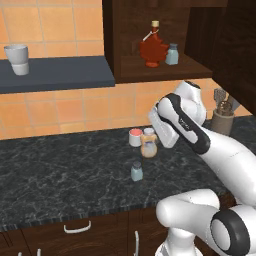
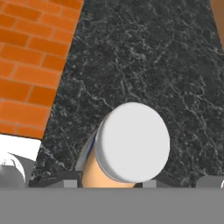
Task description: Put the shaker and condiment bottle from the counter next to their counterparts in the cabinet.
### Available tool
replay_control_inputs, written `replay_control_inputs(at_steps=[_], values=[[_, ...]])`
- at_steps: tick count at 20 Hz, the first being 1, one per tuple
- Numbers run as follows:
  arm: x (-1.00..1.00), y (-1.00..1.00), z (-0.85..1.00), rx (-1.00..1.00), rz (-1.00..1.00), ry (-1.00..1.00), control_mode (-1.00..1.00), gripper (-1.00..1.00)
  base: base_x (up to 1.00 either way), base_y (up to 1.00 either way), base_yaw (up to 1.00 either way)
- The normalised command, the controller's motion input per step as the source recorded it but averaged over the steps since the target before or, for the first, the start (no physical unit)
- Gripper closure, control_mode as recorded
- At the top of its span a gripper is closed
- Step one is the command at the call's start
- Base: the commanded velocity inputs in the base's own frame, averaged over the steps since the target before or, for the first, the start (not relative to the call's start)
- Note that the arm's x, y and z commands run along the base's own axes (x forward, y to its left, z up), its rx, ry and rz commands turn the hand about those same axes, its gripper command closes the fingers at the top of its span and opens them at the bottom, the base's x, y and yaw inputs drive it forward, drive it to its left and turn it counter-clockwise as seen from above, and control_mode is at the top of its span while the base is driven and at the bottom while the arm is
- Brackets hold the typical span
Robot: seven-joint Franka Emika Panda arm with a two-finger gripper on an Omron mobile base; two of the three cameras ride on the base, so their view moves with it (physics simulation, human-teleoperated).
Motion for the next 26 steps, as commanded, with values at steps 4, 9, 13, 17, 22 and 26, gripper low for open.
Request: replay_control_inputs(at_steps=[4, 9, 13, 17, 22, 26], values=[[0.0, 0.0, 0.33, 0.07, -0.33, -0.04, -1.0, 1.0, 0.0, 0.0, 0.0], [0.0, 0.0, 0.32, 0.0, -0.37, -0.01, -1.0, 1.0, 0.0, 0.0, 0.0], [-0.06, 0.0, 0.31, 0.0, -0.36, 0.0, -1.0, 1.0, 0.0, 0.0, 0.0], [-0.11, 0.0, 0.35, 0.0, -0.33, 0.0, -1.0, 1.0, 0.0, 0.0, 0.0], [-0.12, 0.0, 0.54, 0.01, -0.28, 0.0, -1.0, 1.0, 0.0, 0.0, 0.0], [-0.19, 0.0, 0.64, 0.04, -0.24, 0.0, -1.0, 1.0, 0.0, 0.0, 0.0]])
